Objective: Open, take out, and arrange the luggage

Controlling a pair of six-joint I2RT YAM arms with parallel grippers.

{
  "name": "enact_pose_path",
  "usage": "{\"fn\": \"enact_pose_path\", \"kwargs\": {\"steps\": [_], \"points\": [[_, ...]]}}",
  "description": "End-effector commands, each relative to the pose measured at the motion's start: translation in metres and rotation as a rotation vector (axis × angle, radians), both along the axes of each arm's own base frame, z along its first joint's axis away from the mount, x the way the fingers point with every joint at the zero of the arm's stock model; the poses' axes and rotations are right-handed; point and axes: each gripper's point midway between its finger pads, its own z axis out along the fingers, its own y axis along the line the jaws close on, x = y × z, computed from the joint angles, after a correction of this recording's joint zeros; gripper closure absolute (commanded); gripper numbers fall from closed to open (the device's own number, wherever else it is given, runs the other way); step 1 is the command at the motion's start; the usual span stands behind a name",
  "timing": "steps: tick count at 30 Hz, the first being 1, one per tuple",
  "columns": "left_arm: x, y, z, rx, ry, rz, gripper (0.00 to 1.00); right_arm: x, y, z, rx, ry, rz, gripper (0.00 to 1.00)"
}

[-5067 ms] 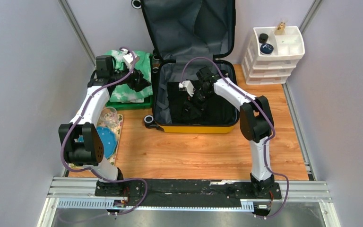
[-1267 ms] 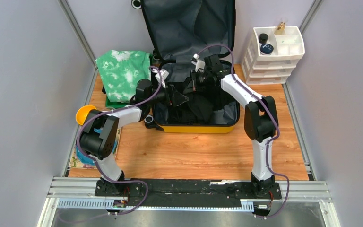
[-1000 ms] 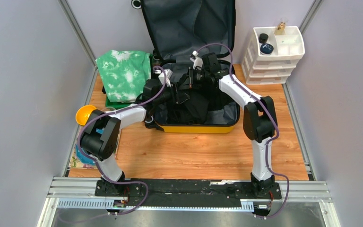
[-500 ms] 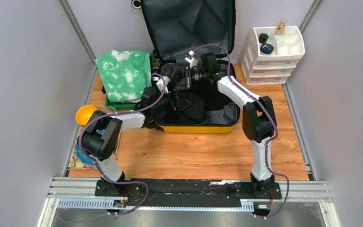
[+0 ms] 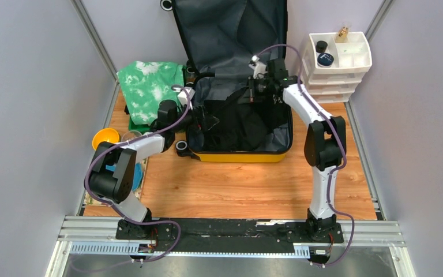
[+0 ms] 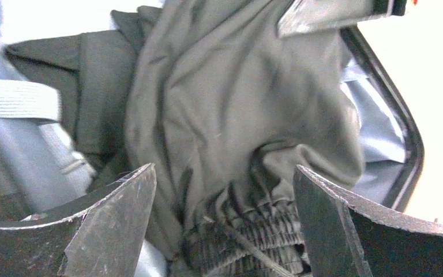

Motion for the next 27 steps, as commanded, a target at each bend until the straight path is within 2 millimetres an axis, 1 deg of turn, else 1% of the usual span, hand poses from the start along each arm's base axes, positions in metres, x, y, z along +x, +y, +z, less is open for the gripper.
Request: {"fn": "enact_pose_path", "kwargs": {"steps": [1,2,4,6,7,9,10,11,12,13,14,15,16,17,18,19,20,21,22,23,24,26,27], "points": [[0.007,0.012,0.009,0.149,-0.092,-0.036,0.04,0.037,-0.095,0.003,-0.343,-0.169,-0.129,1.0],[0.007,0.014,0.004,0.176,-0.081,-0.041,0.04,0.039,-0.106,-0.002,-0.406,-0.198,-0.114,1.0],[0.009,0.016,0.003,0.232,-0.108,-0.069,0.04,0.04,-0.132,-0.014,-0.5,-0.181,-0.147,1.0],[0.008,0.014,0.004,0.247,-0.109,-0.128,0.04,0.035,-0.144,-0.019,-0.531,-0.161,-0.137,1.0],[0.01,0.014,0.008,0.262,-0.135,-0.153,0.04,0.033,-0.147,-0.021,-0.534,-0.152,-0.127,1.0],[0.005,0.012,0.004,0.266,-0.119,-0.203,0.04,0.026,-0.147,-0.023,-0.545,-0.124,-0.109,0.73],[0.011,0.009,0.013,0.281,-0.156,-0.226,0.04,0.025,-0.146,-0.024,-0.542,-0.113,-0.106,0.6],[0.006,0.007,0.0,0.283,-0.09,-0.259,0.04,0.027,-0.147,-0.019,-0.539,-0.12,-0.114,0.39],[0.008,0.005,-0.001,0.293,-0.089,-0.286,0.04,0.026,-0.146,-0.017,-0.538,-0.112,-0.12,0.34],[0.014,0.0,0.011,0.294,-0.11,-0.316,0.04,0.027,-0.147,-0.015,-0.534,-0.108,-0.129,0.32],[0.007,-0.004,-0.005,0.289,-0.035,-0.368,0.04,0.027,-0.145,-0.009,-0.528,-0.116,-0.132,0.3],[0.006,-0.01,-0.007,0.295,-0.032,-0.395,0.04,0.027,-0.146,-0.007,-0.527,-0.115,-0.138,0.3],[0.01,-0.017,-0.001,0.302,-0.05,-0.414,0.04,0.026,-0.145,-0.005,-0.519,-0.112,-0.147,0.3],[0.003,-0.019,-0.017,0.325,0.01,-0.44,0.04,0.024,-0.144,0.0,-0.509,-0.118,-0.147,0.29],[0.004,-0.022,-0.019,0.336,0.01,-0.451,0.04,0.022,-0.143,0.001,-0.502,-0.112,-0.145,0.29],[0.003,-0.031,-0.018,0.346,0.003,-0.466,0.04,0.02,-0.141,0.001,-0.493,-0.106,-0.146,0.28],[0.005,-0.032,-0.03,0.375,0.034,-0.456,0.04,0.019,-0.141,0.002,-0.493,-0.102,-0.15,0.26],[0.004,-0.035,-0.034,0.39,0.034,-0.471,0.04,0.016,-0.142,-0.003,-0.5,-0.083,-0.153,0.25],[0.004,-0.044,-0.032,0.401,0.023,-0.488,0.04,0.016,-0.145,-0.005,-0.51,-0.076,-0.164,0.25],[0.005,-0.041,-0.048,0.456,0.062,-0.47,0.04,0.014,-0.147,-0.007,-0.521,-0.07,-0.169,0.22],[0.006,-0.042,-0.053,0.479,0.063,-0.468,0.04,0.013,-0.149,-0.007,-0.531,-0.071,-0.173,0.2],[0.002,-0.042,-0.065,0.495,0.075,-0.483,0.04,0.012,-0.157,-0.008,-0.563,-0.075,-0.184,0.19],[0.0,-0.042,-0.068,0.501,0.072,-0.492,0.1,0.01,-0.157,-0.002,-0.563,-0.091,-0.184,0.19]]}}
